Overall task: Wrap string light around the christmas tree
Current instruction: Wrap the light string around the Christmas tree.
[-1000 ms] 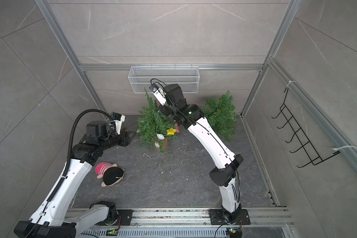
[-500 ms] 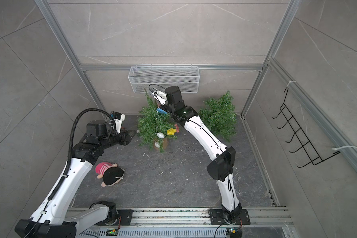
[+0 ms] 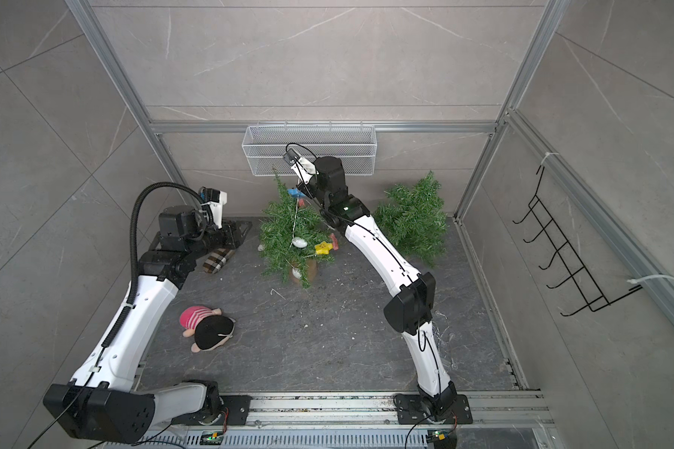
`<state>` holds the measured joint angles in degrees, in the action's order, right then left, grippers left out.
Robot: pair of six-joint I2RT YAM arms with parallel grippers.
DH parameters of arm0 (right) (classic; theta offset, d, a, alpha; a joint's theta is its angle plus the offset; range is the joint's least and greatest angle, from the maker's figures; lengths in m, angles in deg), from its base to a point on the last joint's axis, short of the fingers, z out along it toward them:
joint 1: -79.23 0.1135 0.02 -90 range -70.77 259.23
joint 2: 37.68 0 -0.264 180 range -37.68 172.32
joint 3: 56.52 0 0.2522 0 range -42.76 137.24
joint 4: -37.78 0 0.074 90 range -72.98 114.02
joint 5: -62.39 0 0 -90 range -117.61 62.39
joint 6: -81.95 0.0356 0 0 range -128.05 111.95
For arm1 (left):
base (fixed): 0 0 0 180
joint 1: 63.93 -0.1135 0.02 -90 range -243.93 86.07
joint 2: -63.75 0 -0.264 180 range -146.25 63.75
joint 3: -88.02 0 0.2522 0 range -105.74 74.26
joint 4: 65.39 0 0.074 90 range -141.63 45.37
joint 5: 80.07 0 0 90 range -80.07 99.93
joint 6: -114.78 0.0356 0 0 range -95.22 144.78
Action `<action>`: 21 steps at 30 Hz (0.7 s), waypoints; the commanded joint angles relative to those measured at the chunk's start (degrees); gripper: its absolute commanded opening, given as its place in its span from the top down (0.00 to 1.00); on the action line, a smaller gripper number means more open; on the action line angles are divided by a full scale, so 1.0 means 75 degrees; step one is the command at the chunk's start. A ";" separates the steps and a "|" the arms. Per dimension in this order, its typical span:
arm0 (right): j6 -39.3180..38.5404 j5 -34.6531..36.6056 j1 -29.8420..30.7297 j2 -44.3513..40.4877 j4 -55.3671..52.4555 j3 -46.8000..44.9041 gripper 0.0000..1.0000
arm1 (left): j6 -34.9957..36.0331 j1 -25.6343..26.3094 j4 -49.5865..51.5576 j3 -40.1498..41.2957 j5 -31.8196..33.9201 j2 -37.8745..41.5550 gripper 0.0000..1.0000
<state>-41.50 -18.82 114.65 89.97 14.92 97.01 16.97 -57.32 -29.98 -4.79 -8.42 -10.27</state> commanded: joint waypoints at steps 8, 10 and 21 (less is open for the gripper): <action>0.2709 -0.1886 -0.0007 0.0417 0.1146 -0.0525 1.00 | 0.0101 -0.0400 -0.1454 -0.1436 -0.1153 -0.1491 0.54; 0.3050 -0.2101 -0.0023 0.0432 0.1383 -0.0588 1.00 | 0.0189 -0.0413 -0.1648 -0.1699 -0.1462 -0.1779 0.50; 0.5453 -0.3738 -0.0414 0.0978 0.2925 -0.0625 1.00 | -0.0072 -0.0413 -0.2751 -0.2750 -0.2649 -0.3554 0.44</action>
<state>-7.41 -42.14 112.11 94.71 32.38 91.70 16.80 -60.18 -46.49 -22.41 -23.87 -35.23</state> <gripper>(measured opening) 0.050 0.559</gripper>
